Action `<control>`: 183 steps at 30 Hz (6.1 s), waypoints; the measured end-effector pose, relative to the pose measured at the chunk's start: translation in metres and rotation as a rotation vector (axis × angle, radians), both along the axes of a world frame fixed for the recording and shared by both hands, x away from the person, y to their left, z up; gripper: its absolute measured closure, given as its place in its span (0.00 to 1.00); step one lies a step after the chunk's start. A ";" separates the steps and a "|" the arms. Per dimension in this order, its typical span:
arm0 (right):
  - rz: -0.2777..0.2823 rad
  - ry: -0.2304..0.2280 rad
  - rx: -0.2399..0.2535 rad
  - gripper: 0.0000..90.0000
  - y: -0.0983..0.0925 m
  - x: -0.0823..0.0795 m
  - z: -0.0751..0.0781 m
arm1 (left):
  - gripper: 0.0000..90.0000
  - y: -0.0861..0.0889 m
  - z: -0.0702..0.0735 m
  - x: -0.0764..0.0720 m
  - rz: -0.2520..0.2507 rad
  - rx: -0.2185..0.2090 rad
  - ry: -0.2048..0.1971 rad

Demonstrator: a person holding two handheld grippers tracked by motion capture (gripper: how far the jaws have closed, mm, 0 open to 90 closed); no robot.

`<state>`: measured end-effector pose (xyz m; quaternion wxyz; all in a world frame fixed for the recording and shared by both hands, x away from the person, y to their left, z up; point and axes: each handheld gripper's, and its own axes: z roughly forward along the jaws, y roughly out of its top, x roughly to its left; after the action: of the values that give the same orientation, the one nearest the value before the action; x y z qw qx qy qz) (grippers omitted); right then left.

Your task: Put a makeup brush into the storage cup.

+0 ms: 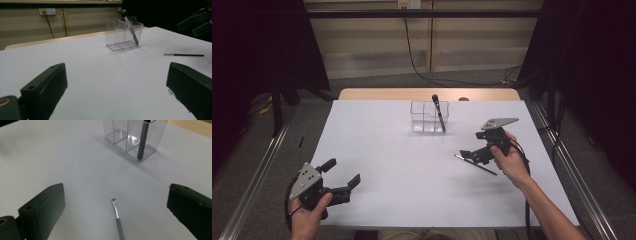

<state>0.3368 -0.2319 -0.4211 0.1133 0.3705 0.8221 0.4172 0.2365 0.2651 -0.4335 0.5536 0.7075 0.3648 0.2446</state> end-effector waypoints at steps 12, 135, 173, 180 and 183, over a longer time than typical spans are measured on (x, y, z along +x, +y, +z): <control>0.063 0.081 -0.073 0.02 0.002 0.015 -0.007 | 0.04 0.000 0.000 0.000 0.000 0.004 0.000; 0.251 0.417 -0.649 0.96 0.045 0.051 -0.026 | 0.04 0.000 -0.003 0.002 -0.005 0.050 0.016; 0.058 0.100 -0.237 0.97 0.010 0.030 0.015 | 0.04 0.000 -0.003 0.001 -0.001 0.042 0.010; -0.016 0.035 -0.127 0.97 0.000 0.027 0.016 | 0.04 0.000 -0.003 0.001 -0.001 0.044 0.011; -0.022 0.021 -0.091 0.97 -0.003 0.025 0.013 | 0.04 0.000 -0.003 0.002 0.000 0.045 0.009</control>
<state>0.3614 -0.2351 -0.4081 0.1260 0.3784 0.8373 0.3740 0.2380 0.2648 -0.4362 0.5359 0.7209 0.3617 0.2494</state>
